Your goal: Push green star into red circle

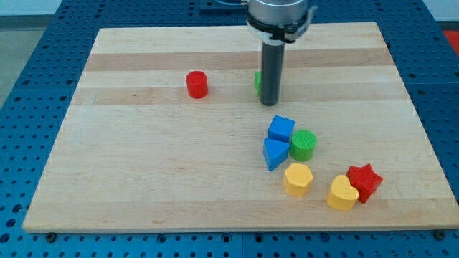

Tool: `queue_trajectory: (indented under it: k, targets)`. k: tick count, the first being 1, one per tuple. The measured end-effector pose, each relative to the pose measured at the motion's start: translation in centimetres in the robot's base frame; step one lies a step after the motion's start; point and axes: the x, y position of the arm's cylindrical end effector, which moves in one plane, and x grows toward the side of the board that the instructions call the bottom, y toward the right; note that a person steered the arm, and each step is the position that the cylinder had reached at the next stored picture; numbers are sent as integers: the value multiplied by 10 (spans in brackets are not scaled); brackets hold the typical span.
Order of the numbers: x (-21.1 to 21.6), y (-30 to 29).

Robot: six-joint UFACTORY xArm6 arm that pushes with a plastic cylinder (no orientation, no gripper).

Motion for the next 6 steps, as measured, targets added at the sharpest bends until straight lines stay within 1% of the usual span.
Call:
queue_trajectory:
  k: [1,2,4,5,6]
  targets:
    - [-4,50]
    - [-37,49]
    - [-42,-60]
    - [-42,-85]
    - [-44,-36]
